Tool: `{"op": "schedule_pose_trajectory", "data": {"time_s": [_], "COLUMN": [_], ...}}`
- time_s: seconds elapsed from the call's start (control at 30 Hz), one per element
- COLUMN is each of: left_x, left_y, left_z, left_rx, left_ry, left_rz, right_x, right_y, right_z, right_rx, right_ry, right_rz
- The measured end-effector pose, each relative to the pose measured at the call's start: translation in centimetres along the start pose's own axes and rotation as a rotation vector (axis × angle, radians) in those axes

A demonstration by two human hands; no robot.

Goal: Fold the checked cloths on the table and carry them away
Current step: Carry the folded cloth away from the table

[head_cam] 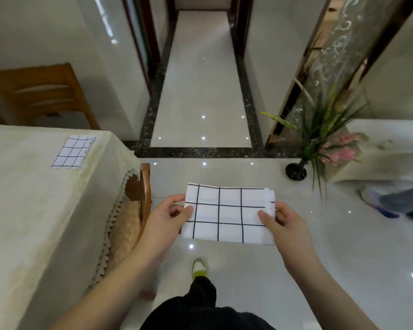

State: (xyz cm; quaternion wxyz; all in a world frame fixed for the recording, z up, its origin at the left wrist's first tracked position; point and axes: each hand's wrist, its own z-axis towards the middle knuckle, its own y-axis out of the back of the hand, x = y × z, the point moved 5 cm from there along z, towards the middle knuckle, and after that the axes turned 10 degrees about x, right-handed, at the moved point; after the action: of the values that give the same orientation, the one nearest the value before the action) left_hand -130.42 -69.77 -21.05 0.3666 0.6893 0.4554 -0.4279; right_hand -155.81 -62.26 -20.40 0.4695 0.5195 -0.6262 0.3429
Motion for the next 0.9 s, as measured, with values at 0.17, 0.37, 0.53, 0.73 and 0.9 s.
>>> {"op": "schedule_pose_trajectory", "data": {"time_s": [0.17,0.37,0.53,0.73,0.9], "left_x": [0.1,-2.0,-3.8,-4.2,-4.7], "left_y": [3.9,8.3,10.4,12.6,13.9], "left_z": [6.1,11.8,15.8,19.8,24.0], "left_rx": [-0.089,-0.177,-0.187,-0.262,-0.343], "left_ry": [0.009,0.018,0.023,0.08,0.117], "left_rz": [-0.032,-0.041,-0.035,-0.103,-0.133], "right_x": [2.8,6.8,8.9,10.2,11.3], "right_y": [-3.5,-7.5,-9.5,-12.1,-14.6], "right_z": [8.4,16.2,21.9,29.3,36.8], "right_rx": [0.102,0.177,0.2,0.315,0.428], "right_ry": [0.029,0.057,0.063,0.038,0.031], "right_rz": [-0.077,-0.127,-0.119,-0.116,-0.122]}}
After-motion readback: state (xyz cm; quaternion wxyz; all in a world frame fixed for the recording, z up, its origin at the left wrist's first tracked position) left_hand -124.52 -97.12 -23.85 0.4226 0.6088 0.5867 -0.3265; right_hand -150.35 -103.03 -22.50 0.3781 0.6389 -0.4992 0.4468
